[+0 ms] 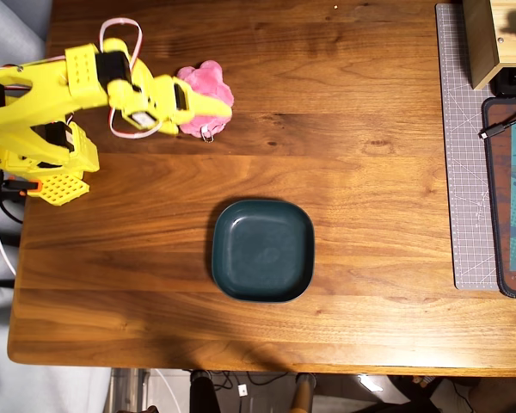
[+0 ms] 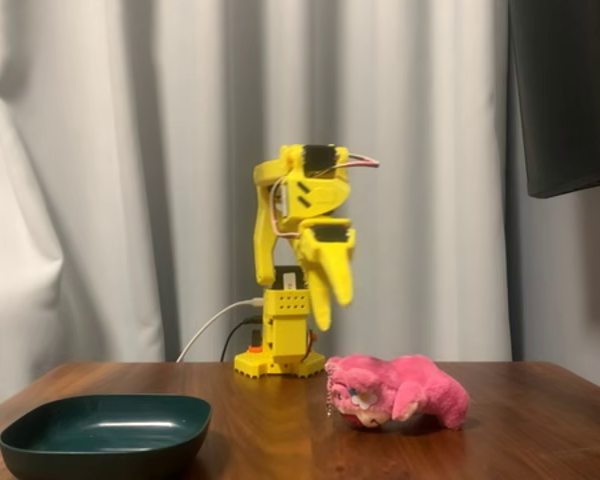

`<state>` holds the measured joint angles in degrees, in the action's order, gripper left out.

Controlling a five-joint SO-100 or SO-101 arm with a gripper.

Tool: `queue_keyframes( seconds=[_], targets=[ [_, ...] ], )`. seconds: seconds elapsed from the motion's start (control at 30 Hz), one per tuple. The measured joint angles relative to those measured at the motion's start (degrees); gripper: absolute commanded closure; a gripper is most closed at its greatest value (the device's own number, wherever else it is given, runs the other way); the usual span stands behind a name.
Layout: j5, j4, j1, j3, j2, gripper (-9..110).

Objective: Grasp a strawberry bear and put it in the bin.

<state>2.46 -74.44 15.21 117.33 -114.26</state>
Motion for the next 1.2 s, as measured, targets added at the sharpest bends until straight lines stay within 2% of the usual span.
queue_keyframes(
  seconds=[0.3, 0.5, 1.2],
  targets=[
    [-3.87, 0.97, 5.80, -2.81, 6.68, 60],
    [-6.94, 7.91, 5.80, -2.81, 11.34, 59],
    [-7.12, 11.25, 9.14, 6.42, 12.74, 56]
  ],
)
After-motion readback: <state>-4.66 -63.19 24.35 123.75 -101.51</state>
